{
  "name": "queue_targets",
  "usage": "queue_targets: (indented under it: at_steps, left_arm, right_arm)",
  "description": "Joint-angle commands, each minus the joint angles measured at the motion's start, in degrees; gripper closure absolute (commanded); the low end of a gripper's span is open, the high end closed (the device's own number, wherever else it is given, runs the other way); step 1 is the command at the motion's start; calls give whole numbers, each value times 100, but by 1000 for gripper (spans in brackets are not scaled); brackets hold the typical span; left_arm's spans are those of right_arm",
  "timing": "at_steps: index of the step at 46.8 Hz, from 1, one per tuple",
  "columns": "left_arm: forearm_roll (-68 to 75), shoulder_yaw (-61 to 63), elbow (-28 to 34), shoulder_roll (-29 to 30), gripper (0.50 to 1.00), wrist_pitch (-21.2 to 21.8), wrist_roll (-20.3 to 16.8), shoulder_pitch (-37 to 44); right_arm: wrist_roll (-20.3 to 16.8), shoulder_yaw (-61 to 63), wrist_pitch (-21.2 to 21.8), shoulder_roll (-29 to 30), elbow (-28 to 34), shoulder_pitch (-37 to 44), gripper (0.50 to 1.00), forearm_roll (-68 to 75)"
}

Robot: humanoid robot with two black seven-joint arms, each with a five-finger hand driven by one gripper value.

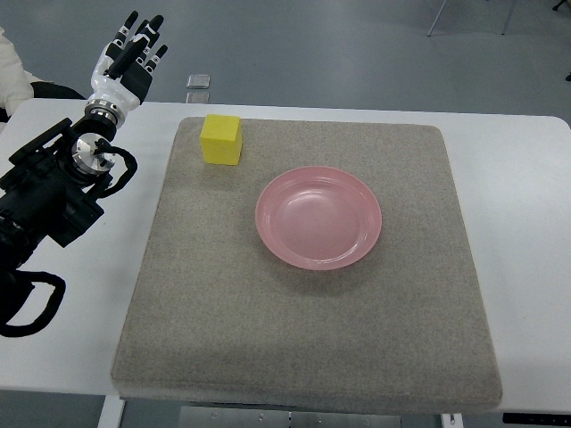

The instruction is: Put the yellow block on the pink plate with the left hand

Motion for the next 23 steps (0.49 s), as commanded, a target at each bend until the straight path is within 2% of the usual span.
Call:
queue_targets:
  at_steps: [1, 23]
  left_arm:
    - [1, -8, -7, 25, 508, 0, 1, -14]
    - [36, 1, -16, 43, 508, -9, 1, -5]
  right_arm:
    - [0, 0, 0, 0, 0, -1, 576, 0]
    - [0, 0, 0, 0, 0, -2, 576, 0]
